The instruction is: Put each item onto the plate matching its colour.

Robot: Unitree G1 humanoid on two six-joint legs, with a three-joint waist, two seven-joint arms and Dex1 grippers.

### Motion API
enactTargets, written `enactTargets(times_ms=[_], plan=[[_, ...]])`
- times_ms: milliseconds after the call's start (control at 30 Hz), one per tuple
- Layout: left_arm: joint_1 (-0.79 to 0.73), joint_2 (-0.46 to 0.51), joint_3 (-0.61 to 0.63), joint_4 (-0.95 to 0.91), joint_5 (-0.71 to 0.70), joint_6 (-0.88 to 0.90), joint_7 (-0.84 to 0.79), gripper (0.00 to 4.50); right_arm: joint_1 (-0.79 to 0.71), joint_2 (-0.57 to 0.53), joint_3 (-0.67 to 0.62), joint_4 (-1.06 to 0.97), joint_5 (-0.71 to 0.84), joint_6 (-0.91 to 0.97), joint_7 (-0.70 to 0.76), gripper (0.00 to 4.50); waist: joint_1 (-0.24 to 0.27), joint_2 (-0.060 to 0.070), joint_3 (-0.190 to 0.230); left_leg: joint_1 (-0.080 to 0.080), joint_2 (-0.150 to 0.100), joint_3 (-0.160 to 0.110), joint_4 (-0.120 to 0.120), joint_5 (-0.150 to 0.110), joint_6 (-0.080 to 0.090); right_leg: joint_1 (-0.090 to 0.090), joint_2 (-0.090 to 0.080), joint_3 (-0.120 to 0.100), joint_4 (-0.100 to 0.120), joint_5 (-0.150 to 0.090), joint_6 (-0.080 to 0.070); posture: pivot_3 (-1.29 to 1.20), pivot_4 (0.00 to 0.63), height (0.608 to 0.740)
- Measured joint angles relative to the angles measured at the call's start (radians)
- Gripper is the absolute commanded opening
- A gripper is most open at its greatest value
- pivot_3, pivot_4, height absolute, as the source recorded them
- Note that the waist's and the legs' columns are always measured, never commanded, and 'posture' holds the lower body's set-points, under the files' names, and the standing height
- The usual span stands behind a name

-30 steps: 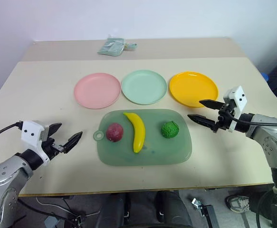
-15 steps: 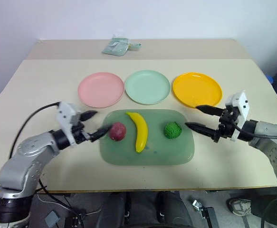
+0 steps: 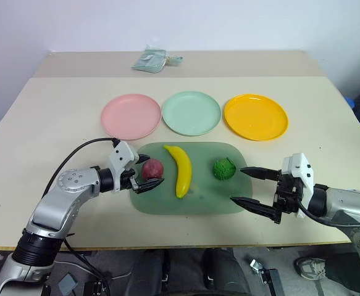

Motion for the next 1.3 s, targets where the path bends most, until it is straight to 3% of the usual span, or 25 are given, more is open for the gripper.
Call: enactTargets(times_ms=[67,100,300,567,833,900,1000,1100,1300], plan=[[0.0,-0.001,0.0,0.005,0.007,-0.011,-0.003,2.43,0.0,0.007,0.008,0.002,-0.004,-0.012,-0.005,4.5,0.0,0.0,0.0,0.0,0.0,0.0,0.0,0.0,0.0,0.0,0.0,0.0,0.0,0.0,0.0,0.0,0.15,0.74],[0.0,-0.001,0.0,0.007,0.009,-0.015,-0.004,2.33,0.0,0.008,0.011,0.003,-0.005,-0.018,-0.007,4.5,0.0,0.0,0.0,0.0,0.0,0.0,0.0,0.0,0.0,0.0,0.0,0.0,0.0,0.0,0.0,0.0,0.15,0.74],[-0.019,-0.07,0.07,0.059,0.018,-0.055,0.089,2.32,-0.034,0.037,0.042,0.04,-0.031,-0.051,-0.035,4.5,0.0,0.0,0.0,0.0,0.0,-0.001,0.002,0.0,0.0,0.0,0.0,0.0,0.001,0.0,0.0,0.0,0.15,0.74],[-0.424,-0.256,0.187,0.497,0.193,-0.026,0.584,2.32,-0.155,0.111,0.131,0.102,-0.076,-0.083,-0.084,4.5,0.024,-0.002,0.0,-0.002,-0.001,-0.002,0.01,-0.003,0.004,0.002,0.001,-0.002,0.004,0.0,0.001,0.0,0.15,0.74],[-0.567,-0.323,0.18,0.73,0.244,-0.009,0.665,2.32,-0.162,0.144,0.16,0.102,-0.093,-0.099,-0.124,4.5,0.022,-0.003,0.001,-0.003,-0.001,-0.002,0.011,-0.003,0.005,0.003,0.001,-0.002,0.004,0.001,0.003,0.0,0.15,0.74],[-0.576,-0.332,0.182,0.743,0.241,-0.006,0.666,3.34,-0.159,0.146,0.16,0.102,-0.102,-0.104,-0.135,4.5,0.023,-0.003,0.001,-0.003,-0.001,-0.001,0.011,-0.003,0.005,0.003,0.001,-0.002,0.004,0.001,0.003,0.0,0.15,0.74],[-0.576,-0.34,0.192,0.743,0.228,0.005,0.661,4.47,-0.149,0.147,0.16,0.101,-0.104,-0.105,-0.144,4.5,0.023,-0.003,0.001,-0.003,-0.001,-0.001,0.011,-0.003,0.005,0.003,0.001,-0.002,0.003,0.001,0.003,0.0,0.15,0.74],[-0.575,-0.341,0.212,0.733,0.213,0.014,0.656,4.47,-0.151,0.154,0.161,0.101,-0.104,-0.105,-0.155,4.5,0.023,-0.003,0.001,-0.003,-0.001,-0.001,0.011,-0.003,0.004,0.003,0.001,-0.002,0.002,0.001,0.003,0.0,0.15,0.74],[-0.487,-0.297,0.305,0.53,0.155,0.009,0.634,4.47,-0.224,0.184,0.191,0.099,-0.109,-0.086,-0.192,4.5,0.016,-0.003,0.001,-0.003,0.0,-0.001,0.011,-0.002,0.004,0.002,0.001,-0.002,0.002,0.001,0.003,0.0,0.15,0.74]])
